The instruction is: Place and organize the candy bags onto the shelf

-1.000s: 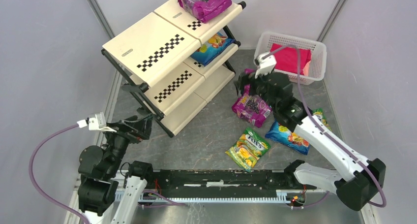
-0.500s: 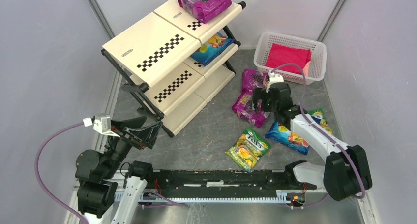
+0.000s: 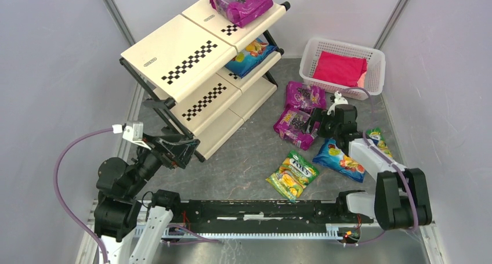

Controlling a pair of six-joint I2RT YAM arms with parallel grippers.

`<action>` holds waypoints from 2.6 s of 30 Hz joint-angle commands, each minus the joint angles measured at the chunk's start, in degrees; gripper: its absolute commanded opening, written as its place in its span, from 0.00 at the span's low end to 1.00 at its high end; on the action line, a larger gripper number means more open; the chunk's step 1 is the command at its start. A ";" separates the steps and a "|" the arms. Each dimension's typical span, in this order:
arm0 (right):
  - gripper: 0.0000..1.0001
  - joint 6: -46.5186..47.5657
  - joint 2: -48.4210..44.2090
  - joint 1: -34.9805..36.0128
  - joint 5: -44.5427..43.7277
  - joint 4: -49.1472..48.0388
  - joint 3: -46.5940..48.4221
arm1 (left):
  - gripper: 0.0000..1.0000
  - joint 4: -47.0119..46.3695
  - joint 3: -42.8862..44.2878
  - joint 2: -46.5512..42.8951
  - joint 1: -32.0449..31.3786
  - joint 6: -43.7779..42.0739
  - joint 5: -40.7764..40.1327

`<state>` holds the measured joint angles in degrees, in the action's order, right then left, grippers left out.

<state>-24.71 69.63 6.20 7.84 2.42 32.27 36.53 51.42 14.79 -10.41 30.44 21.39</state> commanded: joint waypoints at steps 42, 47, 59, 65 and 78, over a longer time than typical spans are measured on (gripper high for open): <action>0.98 -39.86 18.39 21.00 8.17 -34.54 -5.81 | 1.00 0.93 -0.96 2.13 -0.04 -3.37 -2.38; 0.98 -44.02 23.69 22.45 5.99 -39.16 -5.49 | 1.00 1.00 -1.46 1.45 -0.04 -3.84 -3.38; 0.72 -43.58 26.05 24.83 3.24 -43.38 -6.25 | 1.00 0.58 -3.71 1.73 -0.04 -4.89 -4.81; 0.59 -41.99 23.55 24.81 3.10 -48.79 -7.79 | 1.00 0.50 -3.78 1.68 -0.04 -5.21 -5.49; 0.30 -43.61 17.15 24.82 6.98 -51.50 -10.77 | 1.00 0.75 -3.96 0.59 -0.09 -5.21 -6.89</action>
<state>-68.07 91.20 30.76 13.23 -45.30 22.65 38.09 47.48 15.90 -10.41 28.12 15.29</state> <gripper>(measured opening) 0.322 0.997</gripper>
